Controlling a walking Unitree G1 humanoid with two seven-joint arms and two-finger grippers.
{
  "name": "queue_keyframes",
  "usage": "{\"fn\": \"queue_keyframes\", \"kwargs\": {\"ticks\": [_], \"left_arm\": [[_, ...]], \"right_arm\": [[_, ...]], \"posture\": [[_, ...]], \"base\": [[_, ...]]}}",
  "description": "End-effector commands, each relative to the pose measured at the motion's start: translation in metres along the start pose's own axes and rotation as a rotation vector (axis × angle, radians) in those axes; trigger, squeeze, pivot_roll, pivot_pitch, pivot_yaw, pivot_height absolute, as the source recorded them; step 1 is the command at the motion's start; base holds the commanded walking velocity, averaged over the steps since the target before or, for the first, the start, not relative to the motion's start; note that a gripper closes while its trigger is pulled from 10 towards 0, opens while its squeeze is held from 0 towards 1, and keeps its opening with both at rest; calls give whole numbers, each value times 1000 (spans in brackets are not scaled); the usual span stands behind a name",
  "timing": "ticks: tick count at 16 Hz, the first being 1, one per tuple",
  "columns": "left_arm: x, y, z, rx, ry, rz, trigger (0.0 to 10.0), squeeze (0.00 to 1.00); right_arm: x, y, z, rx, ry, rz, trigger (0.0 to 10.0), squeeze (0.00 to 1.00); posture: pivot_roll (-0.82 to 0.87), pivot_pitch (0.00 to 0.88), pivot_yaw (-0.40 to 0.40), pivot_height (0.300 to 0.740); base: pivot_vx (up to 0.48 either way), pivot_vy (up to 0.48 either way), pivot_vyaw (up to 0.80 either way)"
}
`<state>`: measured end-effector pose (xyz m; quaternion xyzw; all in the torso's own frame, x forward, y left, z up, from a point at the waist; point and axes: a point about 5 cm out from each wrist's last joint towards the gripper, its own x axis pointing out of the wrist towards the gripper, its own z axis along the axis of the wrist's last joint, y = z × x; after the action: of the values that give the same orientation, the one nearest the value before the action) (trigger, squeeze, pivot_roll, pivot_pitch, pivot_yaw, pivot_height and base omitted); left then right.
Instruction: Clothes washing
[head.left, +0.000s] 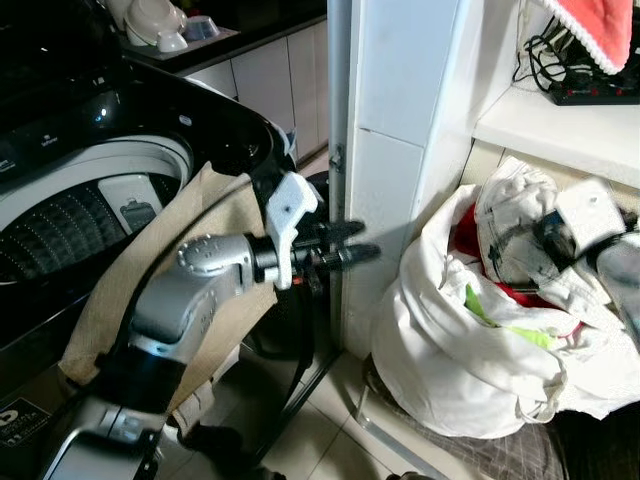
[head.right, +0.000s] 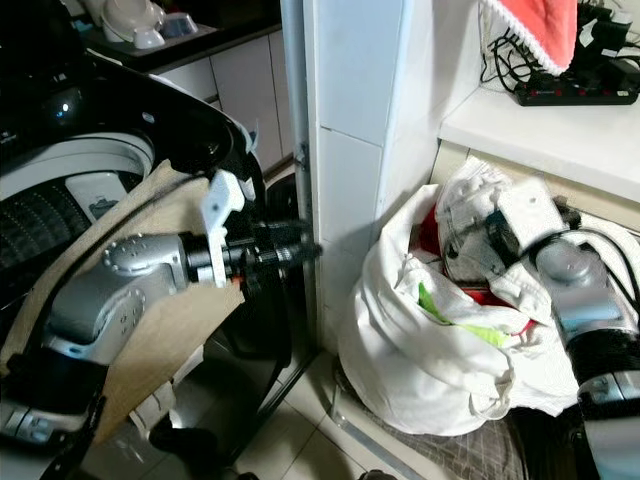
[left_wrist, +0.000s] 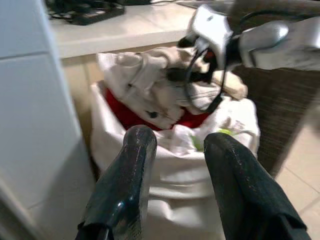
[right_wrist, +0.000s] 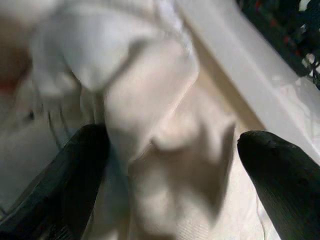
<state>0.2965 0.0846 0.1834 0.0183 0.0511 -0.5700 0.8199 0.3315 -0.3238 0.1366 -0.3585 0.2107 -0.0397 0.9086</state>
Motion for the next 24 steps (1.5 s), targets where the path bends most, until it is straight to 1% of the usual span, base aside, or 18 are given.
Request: {"fn": "queue_keyframes", "kwargs": {"ticks": [1,2,3,4,5,11,19,21,23,24], "left_arm": [[-1,-2,3,8,3,-10,10000,0],[0,-2,3,6,4,-4,10000,0],[0,-2,3,5,6,0,10000,0],[-1,-2,3,5,8,3,10000,0],[-2,-2,3,5,12,7,10000,0],[0,-1,4,5,11,16,10000,0],[-3,1,3,12,20,46,10000,0],[-3,2,4,19,13,57,10000,0],[-3,4,7,29,0,76,10000,0],[-4,7,10,36,-16,99,10000,0]], "right_arm": [[1,0,-2,-25,8,4,10000,0],[2,4,-9,3,28,28,10000,0],[2,7,-14,21,43,42,8196,0],[2,8,-15,29,46,49,902,0],[2,9,-17,32,46,53,0,0],[4,5,-16,49,25,55,0,0],[6,8,-12,89,-4,84,0,0],[6,5,-8,105,-22,82,0,0],[5,-2,0,128,-64,76,0,0],[2,-10,13,165,-130,80,0,0]], "posture": [[-159,0,88,740],[-156,0,86,740],[-155,0,85,740],[-153,0,85,740],[-153,0,85,740],[-157,0,88,740],[-159,0,88,740],[-159,0,88,740],[-156,0,86,740],[-152,0,85,740]], "base": [[0,0,0],[0,0,0],[0,0,0],[0,0,0],[0,0,0],[0,0,0],[0,0,0],[0,0,0],[0,0,0],[0,0,0]]}}
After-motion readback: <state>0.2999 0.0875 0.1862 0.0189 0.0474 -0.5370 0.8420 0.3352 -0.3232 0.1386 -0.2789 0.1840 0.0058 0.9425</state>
